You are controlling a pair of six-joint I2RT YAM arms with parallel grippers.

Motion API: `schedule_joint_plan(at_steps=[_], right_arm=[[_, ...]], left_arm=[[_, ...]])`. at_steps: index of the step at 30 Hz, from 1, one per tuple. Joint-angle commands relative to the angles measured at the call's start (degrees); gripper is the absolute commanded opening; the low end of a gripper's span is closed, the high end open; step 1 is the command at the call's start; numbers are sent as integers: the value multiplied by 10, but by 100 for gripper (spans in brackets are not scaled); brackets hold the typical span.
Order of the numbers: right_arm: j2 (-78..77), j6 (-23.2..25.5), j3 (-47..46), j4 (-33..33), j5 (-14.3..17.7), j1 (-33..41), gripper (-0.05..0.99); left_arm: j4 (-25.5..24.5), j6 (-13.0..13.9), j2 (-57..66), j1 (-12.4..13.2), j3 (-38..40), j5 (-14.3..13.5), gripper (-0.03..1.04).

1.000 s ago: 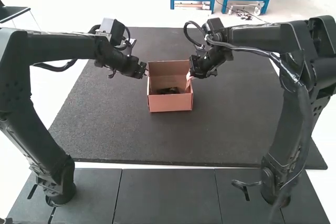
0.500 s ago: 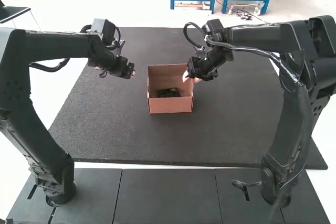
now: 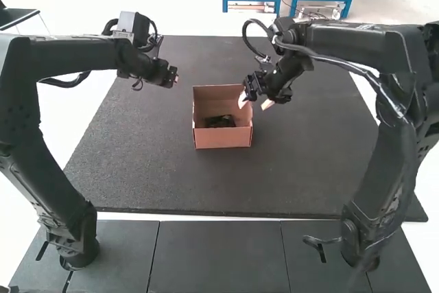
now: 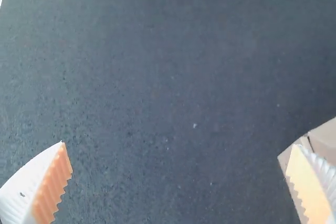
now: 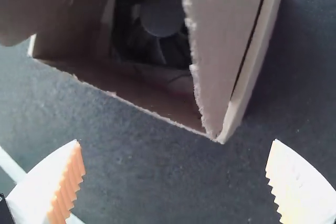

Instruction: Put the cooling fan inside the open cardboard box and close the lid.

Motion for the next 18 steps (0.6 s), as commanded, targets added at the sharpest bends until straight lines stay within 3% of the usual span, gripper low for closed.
schedule_joint_plan(at_steps=[1,8,13,18], right_arm=[[-65,-32,3,-4,4,2,78],[-157,-91,-59,26,70,2,78],[-217,-122,-123,83,137,1,78],[-256,-133,-162,115,145,-10,77]], left_arm=[[4,-5,10,-20,34,9,97],[3,-12,17,-50,45,29,97],[3,-13,18,-62,45,34,97],[2,-12,20,-65,45,40,97]])
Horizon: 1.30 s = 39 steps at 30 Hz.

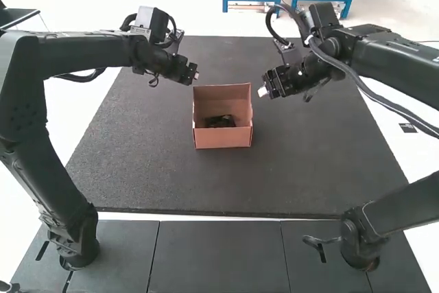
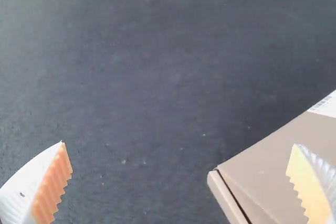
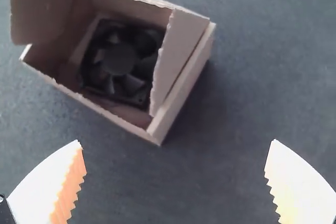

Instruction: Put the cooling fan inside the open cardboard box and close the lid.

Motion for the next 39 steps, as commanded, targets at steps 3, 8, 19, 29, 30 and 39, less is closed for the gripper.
schedule_joint_plan(at_steps=[3,8,19,29,30,39], right_arm=[[-27,-1,-6,-2,19,-15,77],[-27,14,1,-22,5,-28,77],[-23,34,10,-34,-40,-31,77],[-11,43,25,-36,-68,-31,77],[-9,43,27,-36,-68,-31,77],[3,48,29,-36,-85,-29,77]], left_arm=[[-3,-5,-1,-4,15,15,97],[-25,0,-2,-4,16,31,97],[-55,8,-1,-15,-6,51,97],[-51,3,-1,-33,-58,62,97],[-47,2,-1,-35,-64,62,97],[-13,-6,2,-43,-108,62,97]])
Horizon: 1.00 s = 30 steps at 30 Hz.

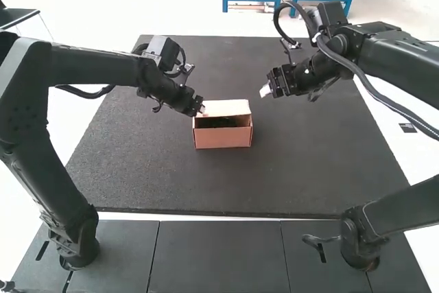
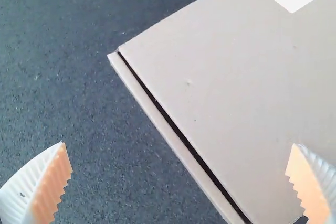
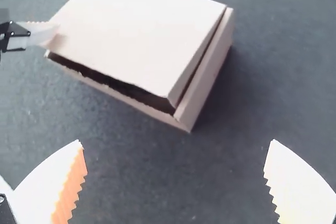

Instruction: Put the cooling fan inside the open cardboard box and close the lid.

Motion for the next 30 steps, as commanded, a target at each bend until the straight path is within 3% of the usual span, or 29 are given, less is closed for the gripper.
schedule_joint_plan(at_steps=[1,20,25,27,30], right_arm=[[3,7,18,1,-15,-4,77],[4,10,4,-3,-29,-6,77],[4,11,4,-3,-29,-6,77],[4,14,3,-2,-29,-6,77],[4,25,-2,3,-29,-6,77]], left_arm=[[12,-8,3,-7,-15,9,97],[90,-27,19,-8,-101,7,97],[87,-33,10,-4,-87,7,97],[76,-47,-7,-3,-70,8,97],[93,-50,-33,5,-59,7,97]])
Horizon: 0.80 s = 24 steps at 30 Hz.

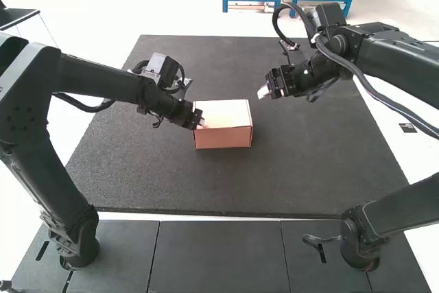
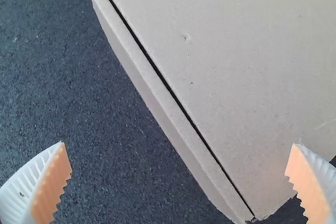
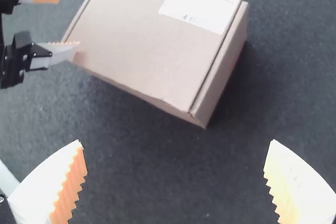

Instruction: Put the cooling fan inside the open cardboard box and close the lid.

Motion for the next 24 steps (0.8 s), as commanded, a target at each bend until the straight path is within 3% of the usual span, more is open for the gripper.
schedule_joint_plan(at_steps=[1,10,14,20,24], right_arm=[[-1,18,-4,12,-7,-7,77],[-10,50,-14,78,13,-40,77],[-13,62,-27,108,34,-70,78],[-14,62,-42,150,81,-117,91],[-26,54,-62,202,105,-137,91]], left_arm=[[21,-10,-41,12,21,2,97],[59,-16,-102,61,0,4,97],[115,-18,-141,71,-35,1,97],[168,-12,-226,71,-104,1,97],[259,3,-286,72,-161,3,97]])
